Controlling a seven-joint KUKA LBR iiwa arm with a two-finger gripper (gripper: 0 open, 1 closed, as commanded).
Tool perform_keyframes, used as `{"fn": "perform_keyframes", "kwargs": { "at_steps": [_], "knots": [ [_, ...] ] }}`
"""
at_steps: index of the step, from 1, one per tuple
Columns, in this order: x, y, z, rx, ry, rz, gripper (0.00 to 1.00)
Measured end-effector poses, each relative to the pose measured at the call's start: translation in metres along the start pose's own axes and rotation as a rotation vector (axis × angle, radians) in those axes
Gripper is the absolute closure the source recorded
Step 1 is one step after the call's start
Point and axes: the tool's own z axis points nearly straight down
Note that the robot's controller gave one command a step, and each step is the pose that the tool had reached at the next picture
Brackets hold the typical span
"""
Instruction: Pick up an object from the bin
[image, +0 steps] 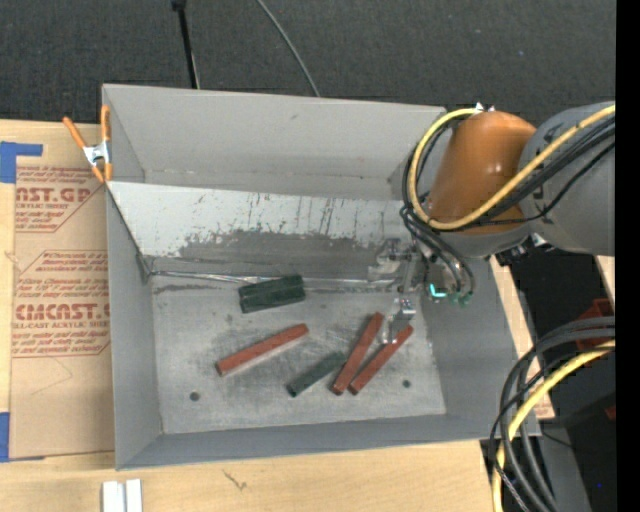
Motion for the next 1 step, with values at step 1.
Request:
{"fn": "perform_keyframes", "kwargs": {
  "at_steps": [1],
  "knots": [
    [-0.0019,0.0,-0.0045,0.001,-0.008,0.0,0.0]
  ]
}}
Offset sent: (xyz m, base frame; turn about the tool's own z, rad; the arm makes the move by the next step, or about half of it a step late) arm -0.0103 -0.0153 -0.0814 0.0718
